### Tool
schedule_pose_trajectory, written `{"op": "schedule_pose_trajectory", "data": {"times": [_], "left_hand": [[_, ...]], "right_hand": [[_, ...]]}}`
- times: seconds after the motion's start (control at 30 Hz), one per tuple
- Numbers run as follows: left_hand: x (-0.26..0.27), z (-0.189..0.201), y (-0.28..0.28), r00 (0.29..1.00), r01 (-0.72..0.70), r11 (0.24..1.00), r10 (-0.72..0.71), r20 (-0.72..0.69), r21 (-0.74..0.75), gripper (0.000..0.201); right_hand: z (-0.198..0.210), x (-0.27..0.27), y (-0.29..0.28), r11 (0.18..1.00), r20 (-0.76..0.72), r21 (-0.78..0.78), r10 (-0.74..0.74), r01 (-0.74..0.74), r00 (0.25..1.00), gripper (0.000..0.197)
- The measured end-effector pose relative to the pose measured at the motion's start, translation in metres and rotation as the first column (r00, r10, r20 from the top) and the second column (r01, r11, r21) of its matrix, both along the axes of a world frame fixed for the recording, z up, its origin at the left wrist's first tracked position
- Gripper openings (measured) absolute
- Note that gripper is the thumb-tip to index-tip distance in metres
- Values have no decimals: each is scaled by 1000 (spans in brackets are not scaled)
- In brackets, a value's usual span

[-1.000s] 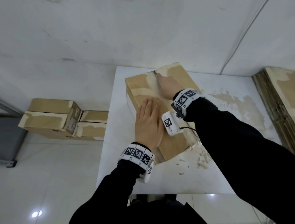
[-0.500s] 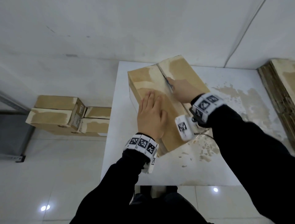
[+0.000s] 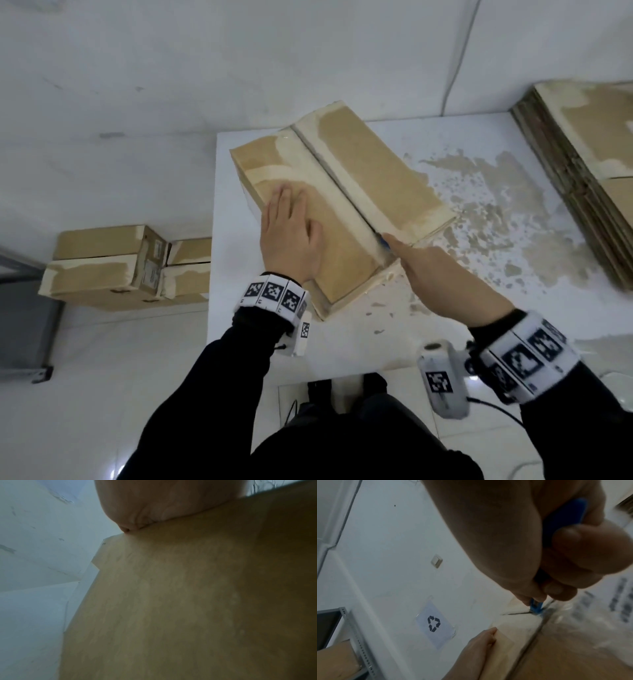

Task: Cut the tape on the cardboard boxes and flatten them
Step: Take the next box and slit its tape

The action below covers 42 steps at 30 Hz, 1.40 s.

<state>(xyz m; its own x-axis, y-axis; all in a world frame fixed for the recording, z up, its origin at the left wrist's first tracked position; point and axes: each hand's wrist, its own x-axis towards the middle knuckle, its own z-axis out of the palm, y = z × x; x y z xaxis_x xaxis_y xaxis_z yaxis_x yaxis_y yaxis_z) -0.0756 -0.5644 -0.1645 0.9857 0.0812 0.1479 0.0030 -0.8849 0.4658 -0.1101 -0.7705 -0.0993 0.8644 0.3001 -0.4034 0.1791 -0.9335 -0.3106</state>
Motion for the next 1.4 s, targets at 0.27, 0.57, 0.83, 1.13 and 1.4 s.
{"op": "schedule_pose_trajectory", "data": {"times": [0.27,0.57,0.83,1.13,1.4], "left_hand": [[19,17,-7,762,625,717,-646,-44,308,44],[51,21,-14,585,781,547,-809,-49,301,41],[56,17,-23,654,720,652,-752,83,239,41],[55,16,-23,670,686,692,-721,178,223,36],[54,17,-26,656,688,688,-726,207,233,37]], "right_hand": [[-13,-33,-15,995,69,-19,-97,99,993,64],[-21,-37,-25,942,17,264,-218,206,976,54],[-27,-29,-26,687,-219,606,-340,400,915,46],[-21,-41,-41,688,-252,603,-316,404,915,47],[-9,-42,-32,858,-79,436,-265,272,961,47]]}}
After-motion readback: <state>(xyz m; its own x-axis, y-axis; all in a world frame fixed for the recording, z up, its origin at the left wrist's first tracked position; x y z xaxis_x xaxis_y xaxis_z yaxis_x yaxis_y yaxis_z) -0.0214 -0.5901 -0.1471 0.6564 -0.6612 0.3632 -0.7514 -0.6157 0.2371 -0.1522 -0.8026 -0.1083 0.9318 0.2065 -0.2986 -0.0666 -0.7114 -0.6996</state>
